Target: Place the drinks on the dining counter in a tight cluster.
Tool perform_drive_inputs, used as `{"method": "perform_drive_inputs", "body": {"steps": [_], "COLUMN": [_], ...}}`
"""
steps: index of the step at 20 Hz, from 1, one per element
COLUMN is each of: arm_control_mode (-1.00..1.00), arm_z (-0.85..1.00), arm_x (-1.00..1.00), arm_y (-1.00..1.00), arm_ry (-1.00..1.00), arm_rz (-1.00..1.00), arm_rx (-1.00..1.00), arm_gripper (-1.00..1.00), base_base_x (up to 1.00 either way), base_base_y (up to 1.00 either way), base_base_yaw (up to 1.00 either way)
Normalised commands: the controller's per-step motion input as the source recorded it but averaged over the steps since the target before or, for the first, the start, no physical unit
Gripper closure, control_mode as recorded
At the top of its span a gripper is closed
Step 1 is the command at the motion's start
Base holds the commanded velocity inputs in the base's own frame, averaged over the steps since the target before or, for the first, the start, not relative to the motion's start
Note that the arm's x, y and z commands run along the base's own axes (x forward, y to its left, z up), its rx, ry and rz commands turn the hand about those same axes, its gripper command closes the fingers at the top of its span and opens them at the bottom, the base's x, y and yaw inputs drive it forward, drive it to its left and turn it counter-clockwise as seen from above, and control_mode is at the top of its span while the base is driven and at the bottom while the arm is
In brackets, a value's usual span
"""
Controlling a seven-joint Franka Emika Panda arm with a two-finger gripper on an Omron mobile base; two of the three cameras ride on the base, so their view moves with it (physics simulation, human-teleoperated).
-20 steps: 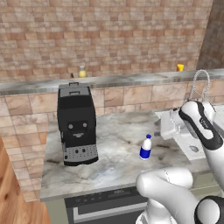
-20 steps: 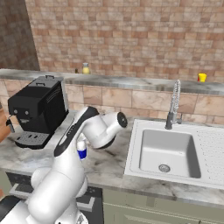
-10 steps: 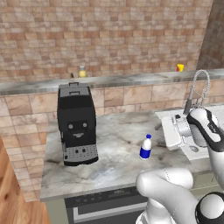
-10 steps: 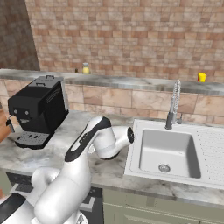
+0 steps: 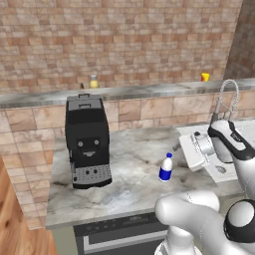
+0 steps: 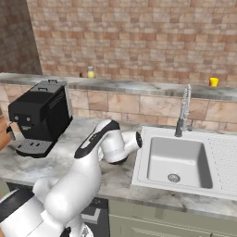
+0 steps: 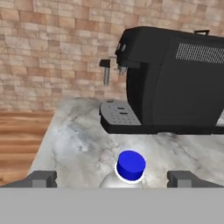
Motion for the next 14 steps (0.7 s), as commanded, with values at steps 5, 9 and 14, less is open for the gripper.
{"method": "perform_drive_inputs", "body": {"steps": [5,9,14], "arm_control_mode": [-1.0,-1.0,-1.0], "arm_z": [-0.28,-0.09,-0.15], "arm_x": [0.04,0.06,0.06], "arm_y": [-0.27,-0.13,0.0], "arm_ry": [0.02,0.02,0.04], "arm_rz": [0.0,0.0,0.0], "arm_rx": [0.0,0.0,0.0], "arm_gripper": [-1.0,-1.0,-1.0], "base_base_x": [0.0,0.0,0.0], "base_base_y": [0.0,0.0,0.0], "base_base_yaw": [0.0,0.0,0.0]}}
